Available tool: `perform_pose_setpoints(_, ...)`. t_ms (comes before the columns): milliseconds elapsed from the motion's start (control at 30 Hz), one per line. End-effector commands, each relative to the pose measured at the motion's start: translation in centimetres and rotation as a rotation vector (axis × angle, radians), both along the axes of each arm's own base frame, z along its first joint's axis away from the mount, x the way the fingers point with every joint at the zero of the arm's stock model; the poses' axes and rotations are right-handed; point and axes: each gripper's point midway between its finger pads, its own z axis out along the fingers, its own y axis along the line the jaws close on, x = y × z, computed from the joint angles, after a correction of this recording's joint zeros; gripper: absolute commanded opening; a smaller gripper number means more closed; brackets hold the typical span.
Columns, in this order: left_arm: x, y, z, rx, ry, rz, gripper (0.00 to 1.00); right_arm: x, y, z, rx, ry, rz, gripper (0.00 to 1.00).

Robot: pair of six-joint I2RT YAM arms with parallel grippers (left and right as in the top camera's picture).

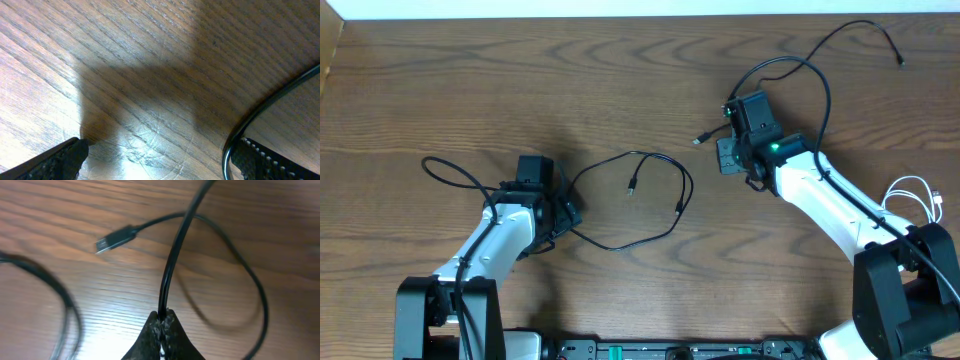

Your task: Untangle cables

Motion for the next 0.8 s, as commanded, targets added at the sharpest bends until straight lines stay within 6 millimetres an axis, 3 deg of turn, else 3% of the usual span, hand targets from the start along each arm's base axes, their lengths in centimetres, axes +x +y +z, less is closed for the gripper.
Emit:
perform_pose_setpoints(0, -2.2, 0.3, -1.6, 0.015, 0.085, -0.005, 0.98, 0.6, -3.2, 0.6, -0.153, -0.054, -0.103, 0.01)
perform_pose_setpoints(233, -2.2, 0.3, -1.6, 0.015, 0.085, -0.005, 0.98, 0.4, -2.6, 0.5, -0.123, -0.042, -0.085, 0.01)
perform_pose_setpoints(300, -2.2, 0.3, -1.6, 0.015, 0.086, -0.005, 0.98, 0.1, -0.7, 0.2, -0.027, -0.014, -0.030, 0.01)
perform_pose_setpoints(500, -2.2, 0.3, -1.6, 0.015, 0.086, -0.005, 0.98, -0.6, 2.4, 0.2, 0.113, 0.025, 0.060, 0.05)
perform_pose_setpoints(767, -2.2, 0.3, -1.6, 0.015, 0.085, -0.005, 0.98, -0.9, 2.9, 0.2, 0.125, 0.034, 0.075, 0.01)
